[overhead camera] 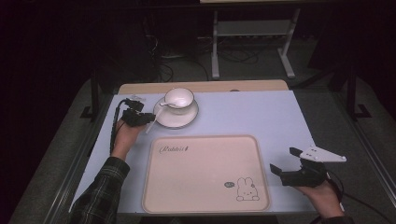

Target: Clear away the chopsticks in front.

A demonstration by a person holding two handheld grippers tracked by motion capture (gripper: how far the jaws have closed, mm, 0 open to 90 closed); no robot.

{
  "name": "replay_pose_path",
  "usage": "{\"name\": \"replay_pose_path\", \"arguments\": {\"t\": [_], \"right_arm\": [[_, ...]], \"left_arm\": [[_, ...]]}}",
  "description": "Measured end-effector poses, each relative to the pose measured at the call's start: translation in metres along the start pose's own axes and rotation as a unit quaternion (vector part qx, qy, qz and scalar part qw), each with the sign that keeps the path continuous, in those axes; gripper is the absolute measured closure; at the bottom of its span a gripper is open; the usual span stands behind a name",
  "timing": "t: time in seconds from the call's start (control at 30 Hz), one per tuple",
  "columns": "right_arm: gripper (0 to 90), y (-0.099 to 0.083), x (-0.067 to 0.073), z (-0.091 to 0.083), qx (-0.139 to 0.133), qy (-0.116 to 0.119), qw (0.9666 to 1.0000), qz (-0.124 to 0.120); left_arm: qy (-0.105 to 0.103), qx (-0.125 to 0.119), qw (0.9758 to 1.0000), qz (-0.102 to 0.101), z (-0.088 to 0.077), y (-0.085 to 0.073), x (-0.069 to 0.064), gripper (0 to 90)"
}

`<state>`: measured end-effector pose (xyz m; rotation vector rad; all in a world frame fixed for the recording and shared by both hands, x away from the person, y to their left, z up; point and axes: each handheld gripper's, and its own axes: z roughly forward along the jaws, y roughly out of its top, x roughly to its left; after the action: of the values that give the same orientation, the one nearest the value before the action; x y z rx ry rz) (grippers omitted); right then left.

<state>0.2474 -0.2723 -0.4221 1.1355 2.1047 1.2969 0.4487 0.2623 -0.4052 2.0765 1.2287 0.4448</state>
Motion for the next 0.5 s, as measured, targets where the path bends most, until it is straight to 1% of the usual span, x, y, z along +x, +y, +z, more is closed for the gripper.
{"name": "replay_pose_path", "arguments": {"t": [0.17,0.2,0.5], "right_arm": [[1.6,0.0,-0.001,0.0,-0.001,0.0,1.0,0.0],[1.6,-0.001,-0.001,-0.001,-0.001,0.0,1.0,0.0],[1.6,-0.001,-0.001,0.0,-0.001,-0.001,1.0,0.0]], "left_arm": [[0.005,0.004,1.0,0.0,0.002,-0.002,0.001,77.6],[0.006,0.004,1.0,-0.004,0.003,-0.003,0.001,78.4],[0.008,0.018,0.9997,-0.011,0.01,-0.013,0.006,78.5]]}}
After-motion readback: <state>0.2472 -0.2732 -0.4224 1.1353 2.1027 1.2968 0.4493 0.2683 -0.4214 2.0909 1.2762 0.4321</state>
